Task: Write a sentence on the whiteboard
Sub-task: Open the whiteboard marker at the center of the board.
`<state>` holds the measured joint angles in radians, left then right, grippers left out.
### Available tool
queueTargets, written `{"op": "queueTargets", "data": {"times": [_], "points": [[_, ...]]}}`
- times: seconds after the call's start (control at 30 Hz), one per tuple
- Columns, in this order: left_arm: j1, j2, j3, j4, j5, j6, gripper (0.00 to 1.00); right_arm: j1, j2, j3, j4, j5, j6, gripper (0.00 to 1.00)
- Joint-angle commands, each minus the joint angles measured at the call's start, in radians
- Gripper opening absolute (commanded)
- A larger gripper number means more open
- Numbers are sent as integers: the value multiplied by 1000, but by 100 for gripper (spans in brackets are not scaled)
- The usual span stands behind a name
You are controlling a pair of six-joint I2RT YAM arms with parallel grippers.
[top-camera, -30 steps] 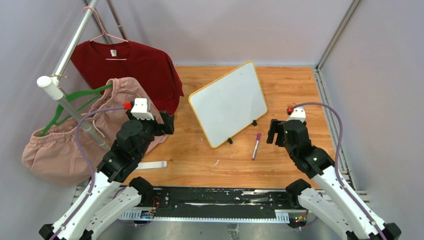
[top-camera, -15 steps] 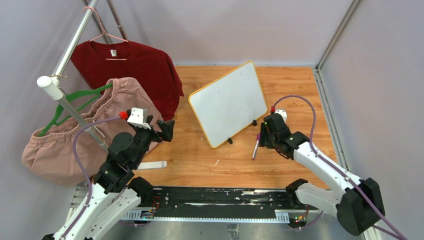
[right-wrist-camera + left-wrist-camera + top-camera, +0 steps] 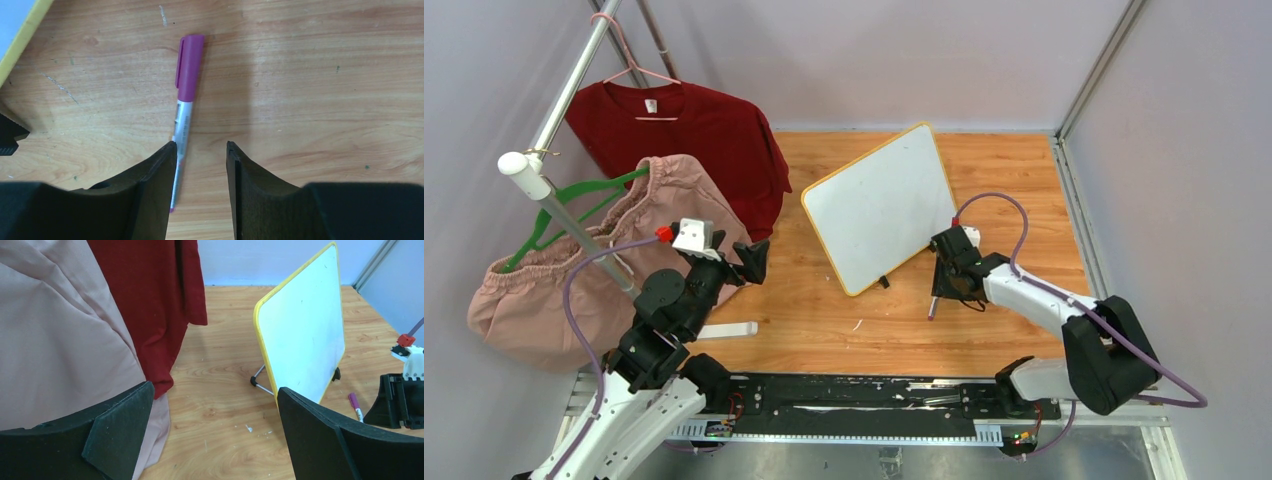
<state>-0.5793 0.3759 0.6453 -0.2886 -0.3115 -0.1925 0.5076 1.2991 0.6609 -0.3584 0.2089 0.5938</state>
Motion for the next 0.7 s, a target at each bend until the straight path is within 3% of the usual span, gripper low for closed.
{"op": "queueTargets", "data": {"times": [0.0,0.47,0.67], "points": [[-2,-12,12,21,-11,11,100,5,23,4,15,2,27,43],[-3,-19,12,20,-8,12,100,26,67,-17,-9,7,13,33],[-3,-23,10,21,-3,11,100,25,55,-47,-16,-10,-1,19]]}}
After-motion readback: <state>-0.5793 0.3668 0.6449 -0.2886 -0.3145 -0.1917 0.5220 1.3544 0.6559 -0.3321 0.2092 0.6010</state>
